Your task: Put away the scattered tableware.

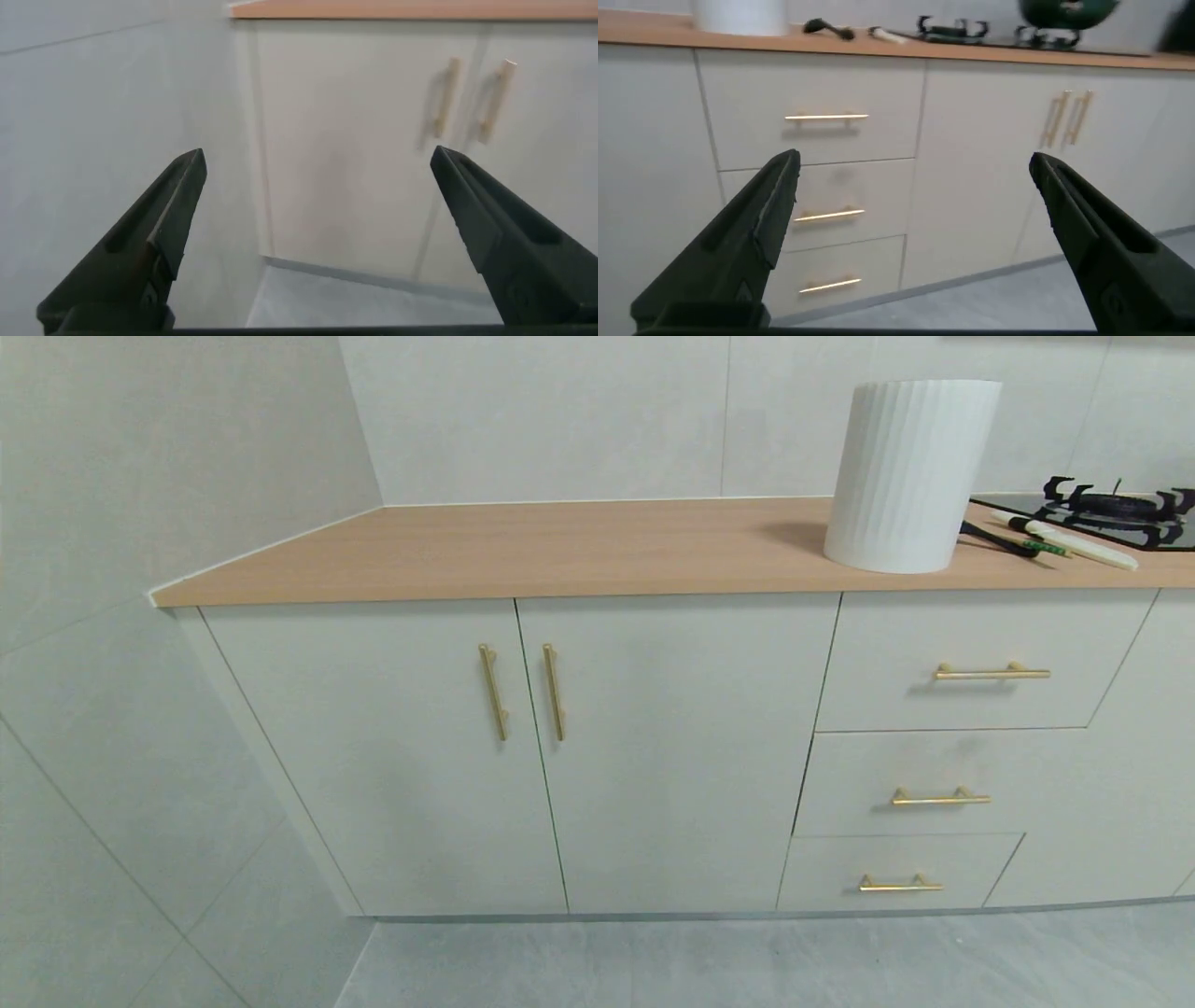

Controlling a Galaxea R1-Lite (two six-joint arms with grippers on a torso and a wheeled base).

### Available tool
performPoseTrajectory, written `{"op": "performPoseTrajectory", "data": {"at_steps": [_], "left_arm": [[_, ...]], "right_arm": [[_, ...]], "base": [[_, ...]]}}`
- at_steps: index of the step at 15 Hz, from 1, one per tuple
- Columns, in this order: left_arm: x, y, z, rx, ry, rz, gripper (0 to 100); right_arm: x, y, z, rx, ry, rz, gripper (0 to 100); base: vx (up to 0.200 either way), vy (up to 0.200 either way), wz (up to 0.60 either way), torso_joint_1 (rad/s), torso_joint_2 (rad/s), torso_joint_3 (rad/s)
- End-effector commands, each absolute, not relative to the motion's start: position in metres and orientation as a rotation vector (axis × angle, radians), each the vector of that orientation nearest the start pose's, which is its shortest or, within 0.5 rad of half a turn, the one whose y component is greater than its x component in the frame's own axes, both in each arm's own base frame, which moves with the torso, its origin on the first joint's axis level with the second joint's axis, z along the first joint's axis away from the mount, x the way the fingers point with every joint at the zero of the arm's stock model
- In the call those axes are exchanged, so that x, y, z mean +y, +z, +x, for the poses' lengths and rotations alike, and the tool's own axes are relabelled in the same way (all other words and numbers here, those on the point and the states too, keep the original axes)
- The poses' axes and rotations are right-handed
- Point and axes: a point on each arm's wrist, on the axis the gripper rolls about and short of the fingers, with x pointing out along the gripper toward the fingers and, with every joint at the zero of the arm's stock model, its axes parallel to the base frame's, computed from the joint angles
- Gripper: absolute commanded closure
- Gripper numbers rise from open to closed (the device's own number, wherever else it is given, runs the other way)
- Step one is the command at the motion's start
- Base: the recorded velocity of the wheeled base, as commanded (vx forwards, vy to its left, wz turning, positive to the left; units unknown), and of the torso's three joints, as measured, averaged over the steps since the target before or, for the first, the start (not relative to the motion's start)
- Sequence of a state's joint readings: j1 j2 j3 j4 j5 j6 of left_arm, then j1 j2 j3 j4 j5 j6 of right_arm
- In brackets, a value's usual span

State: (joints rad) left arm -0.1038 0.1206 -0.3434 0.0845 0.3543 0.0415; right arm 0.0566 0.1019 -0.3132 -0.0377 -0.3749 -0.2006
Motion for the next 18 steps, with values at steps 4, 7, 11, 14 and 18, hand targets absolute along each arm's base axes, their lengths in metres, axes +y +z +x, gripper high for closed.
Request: {"op": "performPoseTrajectory", "data": {"at_steps": [4,7,11,14,18], "left_arm": [[0.006,0.118,-0.041,-0.1,0.273,0.046,0],[0.005,0.08,-0.023,-0.04,0.205,0.04,0],[0.001,0.076,-0.023,-0.003,0.037,0.006,0],[0.001,0.076,-0.023,0.0,0.029,0.017,0],[0.001,0.076,-0.023,-0.001,0.034,0.009,0]], "right_arm": [[-0.005,0.105,-0.034,-0.095,-0.242,-0.082,0],[-0.003,0.08,-0.023,-0.045,-0.127,0.035,0],[0.0,0.075,-0.023,0.004,0.022,-0.021,0],[0.001,0.075,-0.023,0.006,0.041,-0.023,0],[0.001,0.075,-0.023,0.004,0.037,-0.018,0]], "base": [[0.0,0.0,0.0,0.0,0.0,0.0],[0.0,0.0,0.0,0.0,0.0,0.0],[0.0,0.0,0.0,0.0,0.0,0.0],[0.0,0.0,0.0,0.0,0.0,0.0],[0.0,0.0,0.0,0.0,0.0,0.0]]}}
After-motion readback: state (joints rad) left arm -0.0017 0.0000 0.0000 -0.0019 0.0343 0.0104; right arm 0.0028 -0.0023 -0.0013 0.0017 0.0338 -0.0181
